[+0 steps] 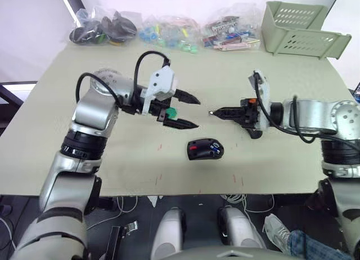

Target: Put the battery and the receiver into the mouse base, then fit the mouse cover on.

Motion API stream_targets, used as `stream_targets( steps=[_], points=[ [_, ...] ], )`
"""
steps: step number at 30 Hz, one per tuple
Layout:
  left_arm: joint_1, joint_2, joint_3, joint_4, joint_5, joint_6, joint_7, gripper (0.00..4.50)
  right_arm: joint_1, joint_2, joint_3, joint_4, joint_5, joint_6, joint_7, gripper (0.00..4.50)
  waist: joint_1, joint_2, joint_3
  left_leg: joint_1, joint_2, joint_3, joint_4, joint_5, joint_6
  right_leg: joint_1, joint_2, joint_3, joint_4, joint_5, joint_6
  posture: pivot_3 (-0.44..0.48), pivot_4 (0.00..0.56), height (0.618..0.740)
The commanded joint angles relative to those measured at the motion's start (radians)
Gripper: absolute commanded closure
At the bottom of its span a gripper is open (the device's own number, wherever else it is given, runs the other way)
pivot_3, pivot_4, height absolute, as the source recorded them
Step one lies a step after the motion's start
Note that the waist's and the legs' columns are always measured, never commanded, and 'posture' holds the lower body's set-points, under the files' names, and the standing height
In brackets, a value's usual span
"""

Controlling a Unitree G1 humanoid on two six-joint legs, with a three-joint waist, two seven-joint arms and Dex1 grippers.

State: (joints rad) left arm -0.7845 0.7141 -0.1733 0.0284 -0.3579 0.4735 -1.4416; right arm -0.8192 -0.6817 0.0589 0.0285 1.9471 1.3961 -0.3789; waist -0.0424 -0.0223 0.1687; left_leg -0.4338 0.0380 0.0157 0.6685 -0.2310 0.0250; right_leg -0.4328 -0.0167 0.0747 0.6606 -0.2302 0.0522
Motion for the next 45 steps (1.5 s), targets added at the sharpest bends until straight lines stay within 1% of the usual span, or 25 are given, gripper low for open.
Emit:
stream_targets(
  steps=[1,2,4,6,8,10,11,12,15,17,19,20,22,25,28,31,36,41,45],
  points=[
    [0.051,0.019,0.041,-0.070,-0.039,0.052,0.036,0.08,-0.108,-0.101,0.074,-0.027,0.020,0.081,0.068,4.50,0.000,0.000,0.000,0.000,0.000,0.000,0.000,0.000,0.000,0.000,0.000,0.000,0.000,0.000,0.000,0.000,0.150,0.740],
    [0.072,0.019,0.044,-0.080,-0.037,0.054,0.048,0.08,-0.151,-0.122,0.100,-0.023,-0.006,0.117,0.104,4.50,-0.001,0.002,0.002,0.000,0.000,0.000,0.000,0.000,0.000,0.000,0.001,0.000,0.000,0.000,0.000,0.000,0.150,0.740],
    [0.120,0.021,0.042,-0.100,-0.027,0.040,0.067,0.08,-0.257,-0.140,0.154,-0.001,-0.076,0.193,0.187,4.50,-0.003,0.002,0.002,0.001,0.000,0.002,0.000,0.000,0.000,-0.001,0.001,0.001,0.000,0.000,0.000,0.000,0.150,0.740],
    [0.161,0.020,0.033,-0.117,-0.015,0.023,0.084,0.08,-0.383,-0.156,0.268,0.006,-0.173,0.217,0.306,4.50,-0.002,0.002,0.002,0.001,0.000,0.002,0.000,0.000,0.000,-0.002,0.002,0.001,0.001,0.000,0.000,0.000,0.150,0.740],
    [0.198,0.012,0.021,-0.127,-0.001,0.007,0.109,0.08,-0.532,-0.150,0.394,0.014,-0.312,0.218,0.446,4.50,-0.001,0.004,0.003,0.001,0.001,0.002,0.000,0.000,0.000,-0.003,0.003,0.000,0.001,0.000,0.000,0.000,0.150,0.740],
    [0.218,0.007,0.011,-0.128,0.009,-0.006,0.125,0.08,-0.632,-0.130,0.471,0.035,-0.427,0.218,0.555,4.50,-0.001,0.005,0.004,0.000,0.001,0.003,0.000,0.000,0.000,-0.004,0.003,0.001,0.002,0.000,0.000,0.000,0.150,0.740],
    [0.225,0.005,0.009,-0.128,0.012,-0.011,0.130,0.08,-0.668,-0.118,0.498,0.046,-0.476,0.218,0.604,4.50,-0.001,0.005,0.004,-0.001,0.001,0.005,-0.001,0.000,0.000,-0.007,0.003,0.002,0.002,0.000,0.000,0.000,0.150,0.740],
    [0.232,0.004,0.007,-0.130,0.014,-0.015,0.134,0.08,-0.704,-0.106,0.536,0.058,-0.531,0.218,0.664,4.50,0.003,0.002,0.003,-0.001,0.001,0.005,-0.001,0.000,0.000,-0.007,0.003,0.002,0.002,0.000,0.000,0.000,0.150,0.740],
    [0.258,-0.002,-0.001,-0.141,0.023,-0.031,0.150,0.08,-0.808,-0.072,0.684,0.052,-0.713,0.216,0.869,4.50,0.004,0.003,0.003,-0.004,0.001,0.004,-0.001,0.000,0.000,-0.007,0.000,0.000,0.001,0.000,-0.001,0.000,0.150,0.740],
    [0.274,-0.004,-0.008,-0.145,0.034,-0.047,0.160,0.08,-0.889,-0.057,0.850,0.018,-0.846,0.175,1.046,4.50,0.003,0.003,0.004,-0.006,0.000,0.005,0.000,0.000,0.000,-0.009,-0.001,0.001,0.001,0.000,0.000,0.000,0.150,0.740],
    [0.283,-0.006,-0.012,-0.147,0.039,-0.055,0.167,0.08,-0.941,-0.058,0.967,0.000,-0.953,0.110,1.210,4.50,0.004,0.003,0.004,-0.010,0.000,0.004,0.001,0.000,0.000,-0.014,-0.001,0.001,0.002,0.000,0.000,0.000,0.150,0.740],
    [0.285,-0.006,-0.015,-0.148,0.041,-0.057,0.170,0.08,-0.958,-0.059,1.003,0.002,-0.996,0.082,1.281,4.50,0.005,0.003,0.004,-0.014,0.000,0.003,0.002,0.000,0.000,-0.017,0.000,-0.001,0.002,0.001,0.000,0.000,0.150,0.740],
    [0.290,-0.008,-0.018,-0.149,0.044,-0.062,0.174,0.08,-0.994,-0.043,1.062,0.030,-1.073,0.046,1.408,4.50,0.006,0.003,0.004,-0.015,0.000,0.001,0.003,0.000,0.000,-0.017,0.000,-0.003,0.002,0.001,0.000,0.000,0.150,0.740],
    [0.294,-0.013,-0.030,-0.152,0.048,-0.068,0.179,0.08,-1.024,0.022,1.119,0.117,-1.187,-0.004,1.538,4.50,0.003,0.003,0.004,-0.015,-0.001,0.001,0.003,0.000,0.000,-0.017,0.000,-0.003,0.003,0.001,0.000,0.000,0.150,0.740],
    [0.286,-0.025,-0.047,-0.146,0.060,-0.083,0.187,0.08,-1.022,0.069,1.150,0.169,-1.279,-0.033,1.611,4.50,0.002,0.003,0.004,-0.015,-0.001,0.001,0.003,0.000,0.000,-0.017,0.001,-0.003,0.003,0.001,0.000,0.000,0.150,0.740],
    [0.280,-0.040,-0.061,-0.132,0.081,-0.102,0.193,0.08,-1.005,0.096,1.143,0.201,-1.338,-0.031,1.653,4.50,0.003,0.003,0.004,-0.015,-0.001,0.000,0.003,0.000,0.000,-0.017,0.001,-0.004,0.004,0.001,0.000,0.000,0.150,0.740],
    [0.265,-0.074,-0.103,-0.098,0.133,-0.146,0.214,0.08,-0.953,0.093,1.112,0.180,-1.377,0.029,1.666,4.50,0.007,0.003,0.004,-0.015,-0.002,0.000,0.003,0.000,0.000,-0.016,-0.001,-0.004,0.004,0.001,0.000,0.000,0.150,0.740],
    [0.244,-0.094,-0.125,-0.063,0.158,-0.174,0.209,0.08,-0.933,0.088,1.096,0.158,-1.395,0.046,1.672,4.50,0.006,0.003,0.004,-0.015,-0.002,0.000,0.004,0.000,0.000,-0.016,0.000,-0.004,0.005,0.001,-0.001,0.000,0.150,0.740],
    [0.208,-0.115,-0.150,-0.002,0.192,-0.215,0.200,0.08,-0.916,0.089,1.073,0.140,-1.397,0.081,1.664,4.50,0.004,0.003,0.004,-0.014,-0.002,-0.001,0.004,0.000,0.000,-0.016,0.001,-0.004,0.006,0.001,-0.001,0.000,0.150,0.740]
  ],
)
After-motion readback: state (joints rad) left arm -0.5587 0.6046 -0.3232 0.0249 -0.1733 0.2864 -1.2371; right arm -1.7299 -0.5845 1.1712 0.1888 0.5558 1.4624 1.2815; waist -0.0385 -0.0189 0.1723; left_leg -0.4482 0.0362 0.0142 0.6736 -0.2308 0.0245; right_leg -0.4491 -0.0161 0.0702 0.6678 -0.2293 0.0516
